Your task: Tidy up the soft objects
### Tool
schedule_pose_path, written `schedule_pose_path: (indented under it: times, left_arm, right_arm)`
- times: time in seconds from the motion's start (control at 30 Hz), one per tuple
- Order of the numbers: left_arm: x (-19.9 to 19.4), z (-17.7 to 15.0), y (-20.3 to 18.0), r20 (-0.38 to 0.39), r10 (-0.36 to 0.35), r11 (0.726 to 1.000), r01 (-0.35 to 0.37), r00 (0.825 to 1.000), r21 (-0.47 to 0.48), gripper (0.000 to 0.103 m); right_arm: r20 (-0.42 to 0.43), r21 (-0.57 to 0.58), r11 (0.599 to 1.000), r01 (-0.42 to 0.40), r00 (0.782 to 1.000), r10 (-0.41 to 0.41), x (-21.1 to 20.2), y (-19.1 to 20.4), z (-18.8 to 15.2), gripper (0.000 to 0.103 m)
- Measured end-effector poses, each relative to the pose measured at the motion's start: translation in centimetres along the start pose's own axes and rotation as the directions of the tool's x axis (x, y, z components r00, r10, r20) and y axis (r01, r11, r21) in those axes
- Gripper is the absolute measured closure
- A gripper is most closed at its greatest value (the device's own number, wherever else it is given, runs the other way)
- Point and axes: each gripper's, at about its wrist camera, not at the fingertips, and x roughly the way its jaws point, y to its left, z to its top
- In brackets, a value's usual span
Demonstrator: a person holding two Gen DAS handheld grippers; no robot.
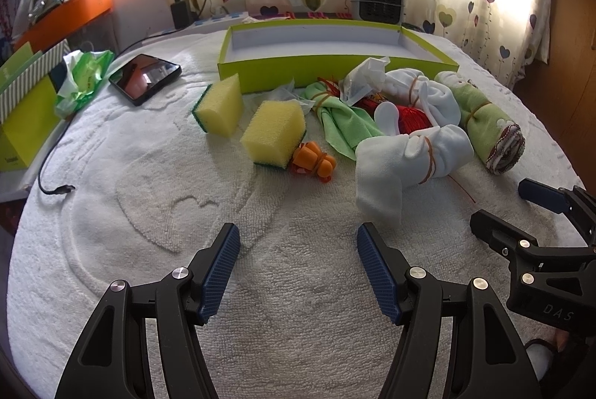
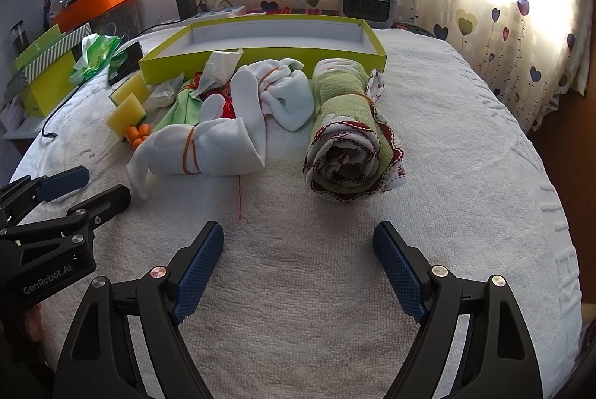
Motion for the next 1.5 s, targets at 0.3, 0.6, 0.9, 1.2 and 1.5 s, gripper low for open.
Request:
schedule_pose_path:
  times: [0.3, 0.6, 0.9, 1.2, 1.5]
  left_arm:
    - [-0.9, 0.9, 1.8, 0.02, -0.09, 0.994, 0.091, 0.996, -0.065, 0.038]
    - [-0.4, 3.9, 3.3, 0.037, -0.118, 0.987, 0.121, 0.992, -0.104, 0.038]
    - [1.7, 5.4, 3.7, 0.016, -0.15, 0.982, 0.151, 0.989, -0.109, 0.046]
    - [3.3, 5.8, 4.0, -0.019, -0.151, 0.982, 0.147, 0.988, -0.119, 0.057]
    - [3.6, 6.0, 4.1, -0.017, -0.177, 0.978, 0.174, 0.984, -0.116, 0.072]
  right_arm:
    - [0.086, 0.031, 0.999, -0.024, 0.996, 0.022, -2.7, -2.4, 1.2, 0.02]
    - [0.132, 0.079, 0.997, -0.013, 0.991, 0.003, -2.9, -4.9, 4.0, 0.02]
    - [0.083, 0.093, 0.994, -0.049, 0.996, 0.041, -0.5, -5.5, 5.3, 0.02]
    - [0.032, 0.1, 0.992, -0.082, 0.996, 0.079, 1.5, -5.6, 6.1, 0.03]
    - [0.009, 0.093, 0.99, -0.105, 0.994, 0.105, 2.1, -5.3, 6.2, 0.054]
